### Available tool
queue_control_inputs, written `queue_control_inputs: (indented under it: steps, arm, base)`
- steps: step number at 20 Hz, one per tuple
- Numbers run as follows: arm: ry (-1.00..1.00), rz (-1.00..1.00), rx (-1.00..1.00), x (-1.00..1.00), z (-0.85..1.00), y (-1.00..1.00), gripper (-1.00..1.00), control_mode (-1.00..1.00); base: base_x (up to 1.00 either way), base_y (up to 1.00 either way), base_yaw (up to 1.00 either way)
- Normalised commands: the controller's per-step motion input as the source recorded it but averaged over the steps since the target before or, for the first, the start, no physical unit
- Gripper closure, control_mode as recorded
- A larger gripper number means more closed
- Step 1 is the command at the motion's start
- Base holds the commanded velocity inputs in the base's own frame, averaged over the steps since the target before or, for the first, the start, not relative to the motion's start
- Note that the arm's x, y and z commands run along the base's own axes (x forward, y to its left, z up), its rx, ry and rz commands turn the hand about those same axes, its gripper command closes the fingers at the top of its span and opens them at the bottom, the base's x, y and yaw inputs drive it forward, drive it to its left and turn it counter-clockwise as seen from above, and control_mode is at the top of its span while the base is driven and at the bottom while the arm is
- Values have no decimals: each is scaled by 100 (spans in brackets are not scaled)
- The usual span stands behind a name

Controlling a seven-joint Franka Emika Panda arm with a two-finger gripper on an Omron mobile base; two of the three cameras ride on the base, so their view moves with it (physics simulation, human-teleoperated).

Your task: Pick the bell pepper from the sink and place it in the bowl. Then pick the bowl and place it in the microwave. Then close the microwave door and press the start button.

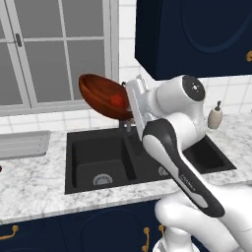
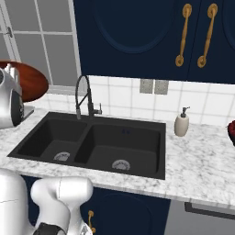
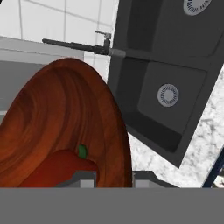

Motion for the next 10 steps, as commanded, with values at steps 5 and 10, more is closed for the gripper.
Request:
queue_control_inputs:
  steps: [5, 10]
  arm:
    - [-13, -1, -2, -56, 14, -37, 100, -100]
    - [6, -1, -6, -26, 44, -49, 100, -100]
  base:
    - [0, 0, 0]
    - [0, 0, 0]
